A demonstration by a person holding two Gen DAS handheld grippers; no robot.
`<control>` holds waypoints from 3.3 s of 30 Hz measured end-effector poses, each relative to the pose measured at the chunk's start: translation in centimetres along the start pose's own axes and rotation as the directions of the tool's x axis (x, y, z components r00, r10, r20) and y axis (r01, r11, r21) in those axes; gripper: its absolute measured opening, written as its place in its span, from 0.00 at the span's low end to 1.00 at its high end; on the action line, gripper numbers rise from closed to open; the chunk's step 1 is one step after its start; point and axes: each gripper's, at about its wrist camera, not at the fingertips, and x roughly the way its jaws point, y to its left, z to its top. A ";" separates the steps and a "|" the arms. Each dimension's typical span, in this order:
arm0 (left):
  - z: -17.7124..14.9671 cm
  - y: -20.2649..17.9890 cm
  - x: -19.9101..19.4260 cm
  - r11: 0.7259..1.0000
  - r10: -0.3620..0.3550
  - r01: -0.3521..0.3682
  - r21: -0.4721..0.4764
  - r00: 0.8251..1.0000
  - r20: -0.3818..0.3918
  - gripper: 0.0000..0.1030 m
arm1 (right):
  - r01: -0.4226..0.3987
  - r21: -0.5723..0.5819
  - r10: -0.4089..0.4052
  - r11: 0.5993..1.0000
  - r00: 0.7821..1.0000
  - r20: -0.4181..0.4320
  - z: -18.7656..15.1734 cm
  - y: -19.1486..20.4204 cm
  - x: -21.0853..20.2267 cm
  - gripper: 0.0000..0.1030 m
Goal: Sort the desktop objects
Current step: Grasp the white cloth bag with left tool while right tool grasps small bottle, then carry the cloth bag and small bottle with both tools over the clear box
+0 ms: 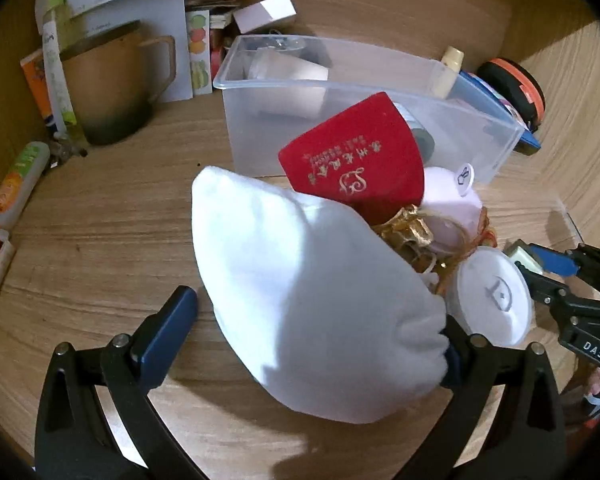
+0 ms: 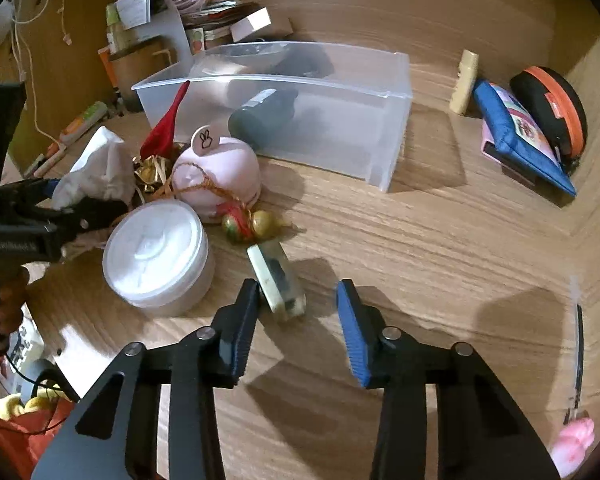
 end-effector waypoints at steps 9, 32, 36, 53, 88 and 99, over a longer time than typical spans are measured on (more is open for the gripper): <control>-0.2 0.4 -0.3 1.000 -0.008 0.008 -0.006 0.999 0.044 0.79 | -0.016 -0.014 0.016 1.000 1.000 0.023 0.5 0.7 0.5 0.15; 1.1 3.5 -6.9 1.000 0.008 -0.004 -0.024 0.982 0.187 0.69 | -0.042 0.051 0.038 0.998 0.995 0.091 1.7 0.0 -3.8 0.14; 1.6 3.9 -8.7 0.999 0.030 -0.025 -0.025 0.974 0.223 0.69 | -0.044 0.052 0.037 0.998 0.992 0.120 1.7 0.3 -5.0 0.14; 5.3 3.2 -14.4 0.997 0.047 -0.064 0.037 0.933 0.357 0.69 | -0.045 0.047 0.034 0.998 0.977 0.212 3.4 1.1 -8.3 0.14; 13.4 1.1 -6.4 0.990 -0.020 -0.020 0.137 0.959 0.284 0.69 | -0.067 0.037 0.058 0.997 0.975 0.214 11.6 -1.8 -3.3 0.14; 15.6 0.2 -2.4 0.986 -0.042 0.003 0.168 0.972 0.231 0.69 | -0.106 0.047 0.094 0.993 0.972 0.213 15.0 -2.3 -0.2 0.14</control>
